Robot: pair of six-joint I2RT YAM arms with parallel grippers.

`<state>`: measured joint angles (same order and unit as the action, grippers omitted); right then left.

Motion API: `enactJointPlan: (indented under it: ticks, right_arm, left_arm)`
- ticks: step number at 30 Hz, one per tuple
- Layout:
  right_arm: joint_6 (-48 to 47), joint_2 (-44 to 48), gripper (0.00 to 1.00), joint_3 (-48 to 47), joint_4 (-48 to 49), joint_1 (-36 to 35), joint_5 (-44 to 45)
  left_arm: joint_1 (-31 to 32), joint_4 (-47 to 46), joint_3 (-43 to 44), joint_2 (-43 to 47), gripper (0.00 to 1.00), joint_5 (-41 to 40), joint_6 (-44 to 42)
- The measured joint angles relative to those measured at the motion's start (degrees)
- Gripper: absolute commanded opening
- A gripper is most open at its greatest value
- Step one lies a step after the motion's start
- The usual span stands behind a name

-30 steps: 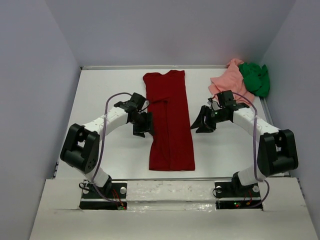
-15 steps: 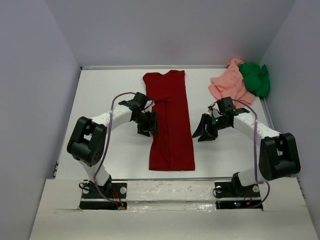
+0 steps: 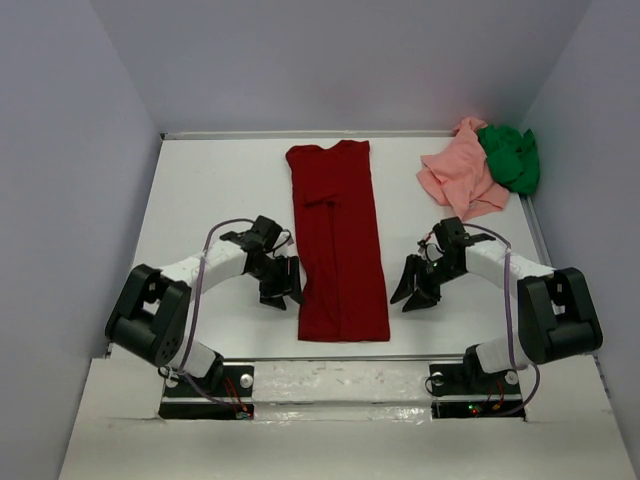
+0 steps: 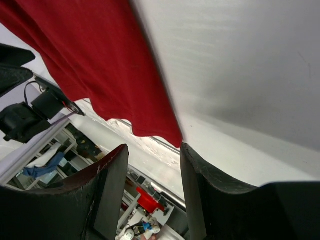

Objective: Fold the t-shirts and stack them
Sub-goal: Rotate the tshirt 90 degrees, then grab the bottom of the folded rectangular tshirt with both arms

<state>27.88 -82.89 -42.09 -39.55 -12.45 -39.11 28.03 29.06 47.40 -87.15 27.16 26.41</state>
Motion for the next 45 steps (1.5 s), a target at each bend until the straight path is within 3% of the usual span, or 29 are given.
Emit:
enactJointPlan:
  ticks: [7, 14, 21, 30, 42, 45]
  right_arm:
    - [1.5, 7.7, 0.52, 5.4, -2.1, -2.3, 1.1]
    - [7.7, 19.9, 0.52, 15.0, 2.0, -3.5, 1.7]
    - [11.3, 23.2, 0.52, 21.8, 5.9, -4.1, 1.9]
    - [12.8, 22.2, 0.51, 22.3, 12.2, -4.6, 1.9]
    - [17.8, 17.6, 0.51, 22.7, 20.5, -12.0, 2.6]
    - [19.2, 16.0, 0.45, 22.8, 22.9, -13.9, 2.7]
  left_arm:
    - [3.3, -0.3, -9.7, 15.7, 0.63, -0.3, 9.3]
    - [10.8, -2.8, -15.3, 22.6, 0.64, -1.9, 20.4]
    - [21.2, -7.9, -18.7, 19.8, 0.64, -5.1, 30.9]
    - [21.8, -12.1, -22.0, 20.2, 0.64, -8.0, 37.1]
    - [21.8, -7.4, -19.8, 21.6, 0.65, -14.1, 39.1]
    - [21.8, -6.6, -17.5, 21.4, 0.65, -15.5, 39.1]
